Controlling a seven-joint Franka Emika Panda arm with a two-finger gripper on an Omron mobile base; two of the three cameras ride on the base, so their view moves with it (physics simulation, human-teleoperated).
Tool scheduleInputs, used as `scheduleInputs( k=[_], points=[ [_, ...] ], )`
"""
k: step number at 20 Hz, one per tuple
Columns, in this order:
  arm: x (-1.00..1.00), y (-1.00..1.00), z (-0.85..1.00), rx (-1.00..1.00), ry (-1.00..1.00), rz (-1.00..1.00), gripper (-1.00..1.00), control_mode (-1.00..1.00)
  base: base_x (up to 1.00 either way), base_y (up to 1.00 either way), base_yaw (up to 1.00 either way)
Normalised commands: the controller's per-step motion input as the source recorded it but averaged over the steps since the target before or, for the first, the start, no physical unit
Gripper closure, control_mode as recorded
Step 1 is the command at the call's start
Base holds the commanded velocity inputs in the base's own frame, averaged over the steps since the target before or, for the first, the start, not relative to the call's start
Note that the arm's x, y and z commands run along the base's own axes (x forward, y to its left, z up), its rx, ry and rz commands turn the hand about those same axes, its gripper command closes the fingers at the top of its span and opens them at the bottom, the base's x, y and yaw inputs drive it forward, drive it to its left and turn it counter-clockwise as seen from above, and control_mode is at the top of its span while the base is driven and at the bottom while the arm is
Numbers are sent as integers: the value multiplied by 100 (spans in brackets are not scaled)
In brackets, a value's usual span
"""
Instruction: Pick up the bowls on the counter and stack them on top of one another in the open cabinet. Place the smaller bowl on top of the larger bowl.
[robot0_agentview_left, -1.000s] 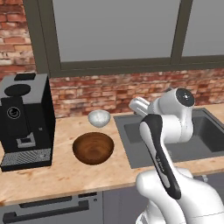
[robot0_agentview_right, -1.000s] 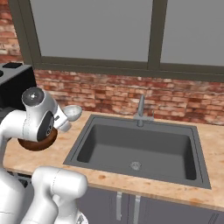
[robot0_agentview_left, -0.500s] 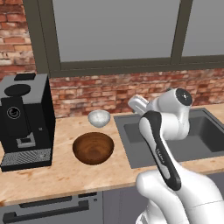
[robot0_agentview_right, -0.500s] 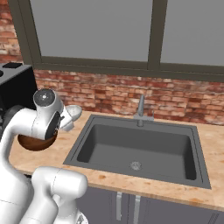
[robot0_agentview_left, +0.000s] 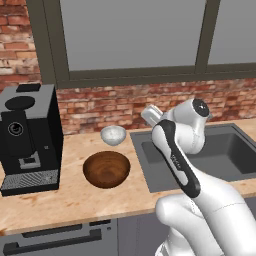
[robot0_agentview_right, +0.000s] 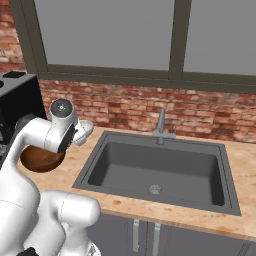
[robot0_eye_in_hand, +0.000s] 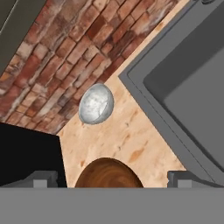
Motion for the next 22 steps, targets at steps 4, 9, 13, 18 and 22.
scheduleInputs(
  k=[4,9,13,18,22],
  points=[
    [10,4,-5,1,0,0,-100,-100,0,0,0],
    [7,0,-7,0,0,0,-100,-100,0,0,0],
    [25,0,-26,3,1,0,-100,-100,0,0,0],
    [41,5,-28,5,0,0,-100,-100,0,0,0],
    [53,10,-28,6,0,0,-100,-100,0,0,0]
  ],
)
